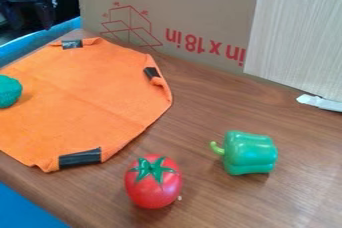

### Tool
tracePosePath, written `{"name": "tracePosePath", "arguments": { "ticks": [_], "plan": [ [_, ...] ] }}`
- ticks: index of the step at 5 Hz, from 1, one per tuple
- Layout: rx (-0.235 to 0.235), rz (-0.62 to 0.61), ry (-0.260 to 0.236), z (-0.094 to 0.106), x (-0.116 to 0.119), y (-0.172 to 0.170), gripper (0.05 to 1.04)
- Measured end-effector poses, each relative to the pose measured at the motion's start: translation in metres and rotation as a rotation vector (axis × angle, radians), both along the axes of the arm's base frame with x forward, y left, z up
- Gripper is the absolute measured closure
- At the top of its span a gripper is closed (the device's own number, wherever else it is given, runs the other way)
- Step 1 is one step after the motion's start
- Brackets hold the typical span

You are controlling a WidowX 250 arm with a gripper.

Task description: Moved the green figure from left to right

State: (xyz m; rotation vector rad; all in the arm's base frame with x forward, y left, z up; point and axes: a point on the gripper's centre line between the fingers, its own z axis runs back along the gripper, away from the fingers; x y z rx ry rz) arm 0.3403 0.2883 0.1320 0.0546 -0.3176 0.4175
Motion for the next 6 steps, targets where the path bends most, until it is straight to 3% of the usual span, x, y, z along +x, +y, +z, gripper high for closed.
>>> {"name": "tracePosePath", "arguments": {
  "ticks": [1, 4, 6],
  "plan": [
    [-0.039, -0.001, 0.033, -0.021, 0.0, -0.002, 0.083],
    [-0.138, 0.089, 0.054, -0.021, -0.023, 0.006, 0.083],
    [-0.172, 0.149, 0.114, -0.04, -0.037, -0.007, 0.083]
  ]
}}
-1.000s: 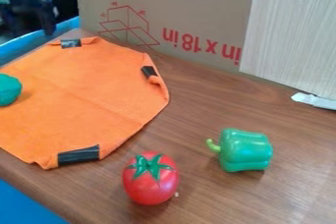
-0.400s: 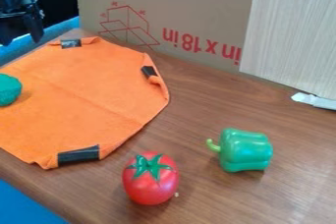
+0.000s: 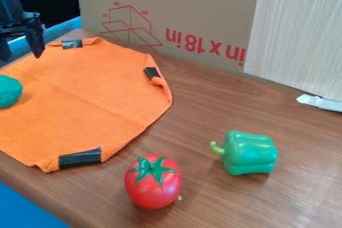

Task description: Moved the green figure from left to right

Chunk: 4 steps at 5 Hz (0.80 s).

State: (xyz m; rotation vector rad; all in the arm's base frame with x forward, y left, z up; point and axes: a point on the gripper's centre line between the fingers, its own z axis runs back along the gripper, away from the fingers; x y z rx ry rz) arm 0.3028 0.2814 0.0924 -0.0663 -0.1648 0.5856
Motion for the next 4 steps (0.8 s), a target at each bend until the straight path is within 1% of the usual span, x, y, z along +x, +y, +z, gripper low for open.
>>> {"name": "tracePosePath", "arguments": {
  "ticks": [1, 2, 3, 4],
  "plan": [
    [-0.012, 0.024, 0.016, 0.0, -0.008, -0.006, 0.083],
    [-0.043, 0.033, 0.054, -0.011, -0.017, -0.014, 0.083],
    [-0.032, 0.049, 0.065, -0.007, -0.022, -0.015, 0.083],
    [-0.033, 0.07, 0.106, -0.005, -0.029, -0.016, 0.083]
  ]
}}
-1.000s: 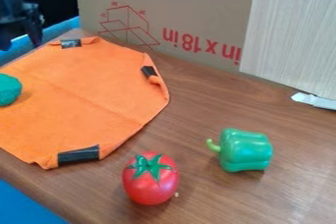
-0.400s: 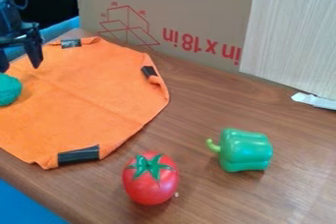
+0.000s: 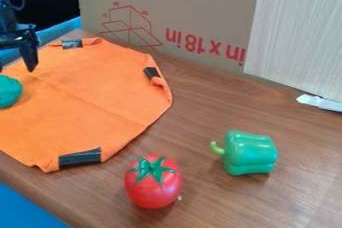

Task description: Moved the green figure from left to right

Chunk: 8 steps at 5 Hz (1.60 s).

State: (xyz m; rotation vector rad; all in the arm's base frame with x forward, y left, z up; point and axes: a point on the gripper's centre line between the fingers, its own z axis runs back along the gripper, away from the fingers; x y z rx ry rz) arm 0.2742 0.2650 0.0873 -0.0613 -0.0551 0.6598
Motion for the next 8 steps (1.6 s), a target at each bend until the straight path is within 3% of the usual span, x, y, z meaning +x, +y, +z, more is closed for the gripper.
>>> {"name": "tracePosePath", "arguments": {
  "ticks": [1, 3, 4, 8],
  "plan": [
    [-0.01, 0.001, 0.033, 0.001, -0.005, -0.001, 0.083],
    [0.032, -0.005, 0.096, -0.004, -0.01, 0.007, 0.083],
    [0.051, -0.009, 0.1, -0.008, -0.01, 0.011, 0.083],
    [-0.001, -0.007, 0.152, -0.035, -0.024, -0.002, 0.112]
  ]
}}
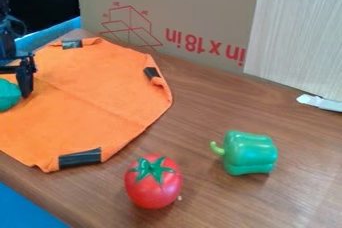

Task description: Moved the green figure from left to right

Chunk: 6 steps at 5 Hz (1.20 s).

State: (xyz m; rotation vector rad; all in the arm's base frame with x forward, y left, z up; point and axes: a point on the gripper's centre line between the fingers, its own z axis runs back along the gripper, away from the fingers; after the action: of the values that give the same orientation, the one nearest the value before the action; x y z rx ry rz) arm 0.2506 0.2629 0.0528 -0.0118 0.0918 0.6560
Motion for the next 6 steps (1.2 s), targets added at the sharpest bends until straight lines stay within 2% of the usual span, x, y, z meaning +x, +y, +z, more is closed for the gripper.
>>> {"name": "tracePosePath", "arguments": {
  "ticks": [2, 3, 4, 5, 6],
  "plan": [
    [-0.023, -0.012, -0.014, 0.001, -0.003, -0.003, 0.677],
    [-0.028, -0.026, -0.046, 0.011, 0.0, -0.006, 0.785],
    [-0.043, -0.036, -0.055, 0.016, 0.005, -0.014, 0.785],
    [-0.029, -0.073, -0.077, 0.028, 0.019, -0.032, 0.785],
    [-0.021, -0.141, -0.079, 0.027, 0.036, -0.059, 0.786]
  ]
}}
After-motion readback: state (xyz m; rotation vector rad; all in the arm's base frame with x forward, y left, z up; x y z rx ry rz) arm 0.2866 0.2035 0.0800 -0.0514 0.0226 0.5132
